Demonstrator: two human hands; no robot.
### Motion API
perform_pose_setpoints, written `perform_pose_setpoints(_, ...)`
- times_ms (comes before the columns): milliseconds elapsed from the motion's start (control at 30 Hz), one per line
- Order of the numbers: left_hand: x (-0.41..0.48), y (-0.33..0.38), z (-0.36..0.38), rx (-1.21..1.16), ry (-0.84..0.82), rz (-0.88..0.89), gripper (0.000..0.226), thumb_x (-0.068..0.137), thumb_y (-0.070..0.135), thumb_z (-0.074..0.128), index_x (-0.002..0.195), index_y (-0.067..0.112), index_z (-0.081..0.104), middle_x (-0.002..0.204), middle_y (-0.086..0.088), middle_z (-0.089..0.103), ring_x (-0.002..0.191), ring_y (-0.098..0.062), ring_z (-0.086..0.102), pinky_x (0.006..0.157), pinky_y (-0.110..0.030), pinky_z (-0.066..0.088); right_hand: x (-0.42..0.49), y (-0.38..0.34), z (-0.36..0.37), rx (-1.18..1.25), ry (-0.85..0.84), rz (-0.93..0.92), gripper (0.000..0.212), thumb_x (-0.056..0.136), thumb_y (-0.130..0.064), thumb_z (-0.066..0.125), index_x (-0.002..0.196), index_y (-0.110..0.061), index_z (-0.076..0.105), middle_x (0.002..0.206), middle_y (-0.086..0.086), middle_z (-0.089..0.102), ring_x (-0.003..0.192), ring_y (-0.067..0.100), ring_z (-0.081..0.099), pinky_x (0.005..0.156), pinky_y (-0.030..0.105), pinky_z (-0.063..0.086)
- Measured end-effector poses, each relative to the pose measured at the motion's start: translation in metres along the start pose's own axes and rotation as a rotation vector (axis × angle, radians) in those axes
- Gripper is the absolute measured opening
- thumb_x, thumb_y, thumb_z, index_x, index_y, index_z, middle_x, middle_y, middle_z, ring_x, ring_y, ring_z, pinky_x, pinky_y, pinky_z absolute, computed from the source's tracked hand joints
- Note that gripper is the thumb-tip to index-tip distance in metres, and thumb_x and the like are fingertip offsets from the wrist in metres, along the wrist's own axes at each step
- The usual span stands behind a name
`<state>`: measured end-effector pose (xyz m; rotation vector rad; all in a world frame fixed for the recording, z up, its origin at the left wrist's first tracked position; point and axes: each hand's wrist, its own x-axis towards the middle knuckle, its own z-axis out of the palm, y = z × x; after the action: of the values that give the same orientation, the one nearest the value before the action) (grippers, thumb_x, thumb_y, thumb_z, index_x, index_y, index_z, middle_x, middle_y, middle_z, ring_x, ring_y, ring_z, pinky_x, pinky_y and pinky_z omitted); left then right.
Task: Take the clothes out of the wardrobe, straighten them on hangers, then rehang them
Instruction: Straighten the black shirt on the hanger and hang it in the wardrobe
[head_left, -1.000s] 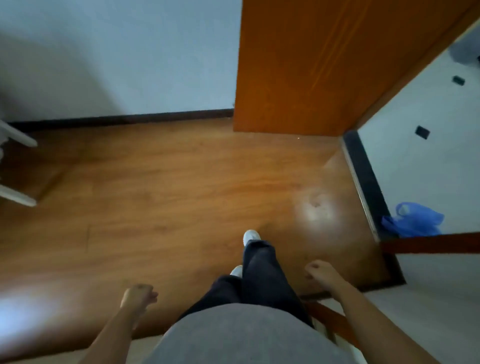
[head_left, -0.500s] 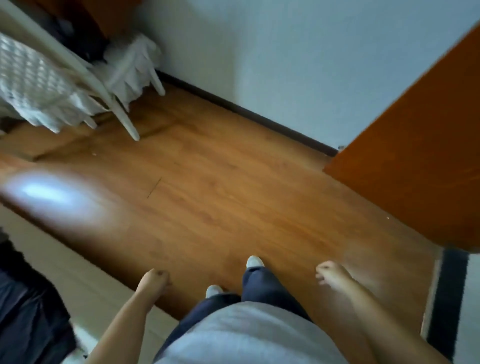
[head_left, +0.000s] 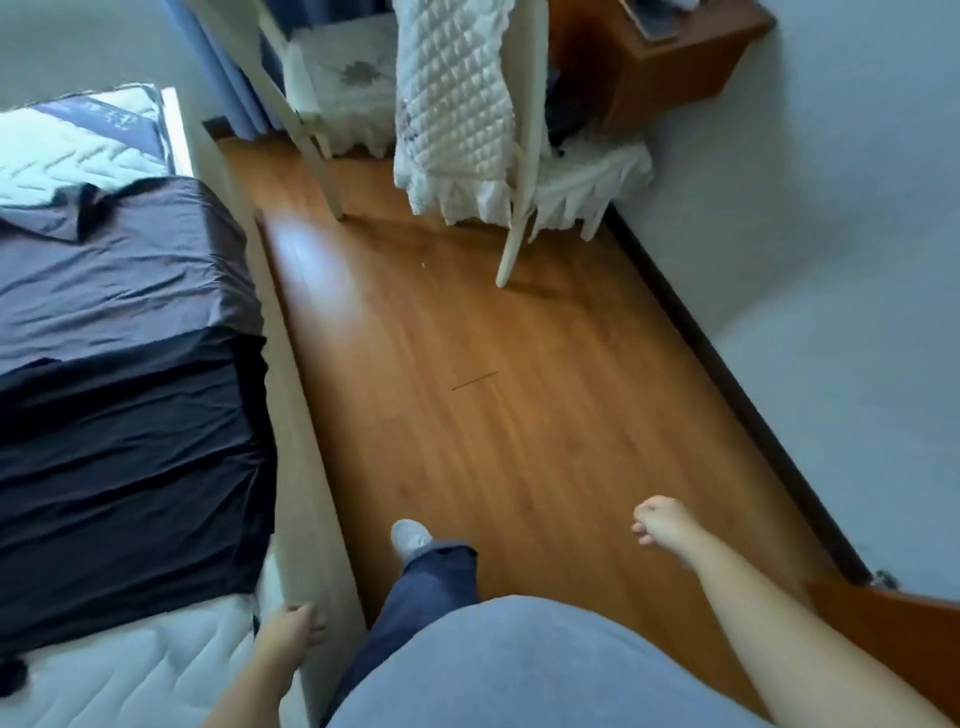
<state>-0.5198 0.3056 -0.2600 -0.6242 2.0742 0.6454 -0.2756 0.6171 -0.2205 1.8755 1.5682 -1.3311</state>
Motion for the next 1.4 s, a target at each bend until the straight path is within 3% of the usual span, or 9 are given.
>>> perform_pose_setpoints(100,0.02,0.013,-0.04,-0.142,-0.08,-0.108,0.011,0.094,0.008,0.04,0.089,0.001,0.047,0.08,-0.016,0.055,0.07,-0.028,0.052,0.066,-0.033,0.031,0.015,-0.081,0.042,-0.149,-0.085,-0.113,0.014,0.092,-0.007,0.041,0.09,-0.003,0.054,0.089,0.013,0.056,0.053,0.011,0.053,0.038,0.009,0.038)
perform_pose_setpoints(367,0.079,0.1,-0.102,-0.356,0.045,-0.024,0.015,0.092,0.007,0.042,0.084,0.001,0.053,0.073,-0.014,0.057,0.058,-0.021,0.049,0.056,-0.028,0.032,0.05,-0.281,0.115,-0.507,-0.238,-0.439,0.013,0.09,-0.018,0.049,0.099,-0.015,0.057,0.104,0.01,0.062,0.084,0.02,0.056,0.081,0.032,0.049)
perform_pose_setpoints(600,0.095,0.178,-0.079,-0.764,0.191,-0.099,0.021,0.095,0.009,0.035,0.102,0.004,0.055,0.095,-0.014,0.061,0.083,-0.026,0.057,0.065,-0.029,0.039,0.119,-0.406,0.116,-0.488,-0.251,-0.396,0.023,0.093,-0.003,0.043,0.072,-0.009,0.05,0.077,0.013,0.057,0.042,0.012,0.055,0.03,0.01,0.034)
perform_pose_setpoints(767,0.09,0.213,-0.09,-1.128,0.343,-0.209,0.021,0.094,0.011,0.036,0.105,0.01,0.054,0.088,-0.007,0.062,0.078,-0.02,0.059,0.062,-0.027,0.036,0.138,-0.518,0.146,-0.758,-0.344,-0.558,0.025,0.089,-0.007,0.047,0.066,-0.016,0.052,0.066,0.004,0.058,0.071,0.027,0.062,0.076,0.039,0.053)
perform_pose_setpoints(867,0.083,0.211,-0.102,-1.103,0.495,-0.21,0.023,0.095,0.009,0.033,0.104,0.01,0.054,0.092,-0.009,0.061,0.079,-0.022,0.058,0.064,-0.03,0.036,0.134,-0.573,0.183,-1.049,-0.398,-0.675,0.016,0.087,-0.012,0.045,0.073,-0.014,0.052,0.074,0.004,0.059,0.07,0.024,0.057,0.072,0.03,0.05)
perform_pose_setpoints(1067,0.085,0.18,-0.096,-1.211,0.625,-0.399,0.025,0.094,0.001,0.034,0.108,-0.005,0.053,0.095,-0.017,0.059,0.085,-0.029,0.056,0.061,-0.031,0.035,0.088,-0.625,0.268,-1.199,-0.516,-0.794,0.025,0.086,-0.006,0.045,0.065,-0.019,0.049,0.065,0.003,0.058,0.057,0.021,0.054,0.067,0.033,0.05)
perform_pose_setpoints(1233,0.113,0.166,-0.12,-1.42,0.63,-0.463,0.019,0.095,0.008,0.036,0.094,0.011,0.055,0.1,-0.013,0.06,0.077,-0.023,0.058,0.056,-0.025,0.031,0.049,-0.653,0.341,-1.238,-0.554,-0.834,0.021,0.086,-0.003,0.047,0.068,-0.012,0.051,0.069,0.008,0.059,0.055,0.021,0.052,0.057,0.025,0.046)
perform_pose_setpoints(1333,0.138,0.158,-0.16,-1.473,0.646,-0.458,0.018,0.094,0.008,0.038,0.101,0.009,0.055,0.096,-0.01,0.061,0.078,-0.02,0.058,0.064,-0.028,0.038,0.029,-0.671,0.39,-1.263,-0.526,-0.847,0.022,0.089,-0.006,0.045,0.07,-0.016,0.049,0.073,0.006,0.059,0.055,0.018,0.053,0.036,0.011,0.036)
perform_pose_setpoints(1400,0.158,0.149,-0.192,-1.463,0.644,-0.458,0.021,0.093,0.008,0.04,0.107,0.005,0.056,0.095,-0.008,0.061,0.083,-0.022,0.059,0.083,-0.038,0.044,0.016,-0.677,0.424,-1.314,-0.5,-0.864,0.018,0.087,-0.006,0.046,0.071,-0.013,0.05,0.07,0.006,0.06,0.057,0.02,0.055,0.044,0.019,0.041)
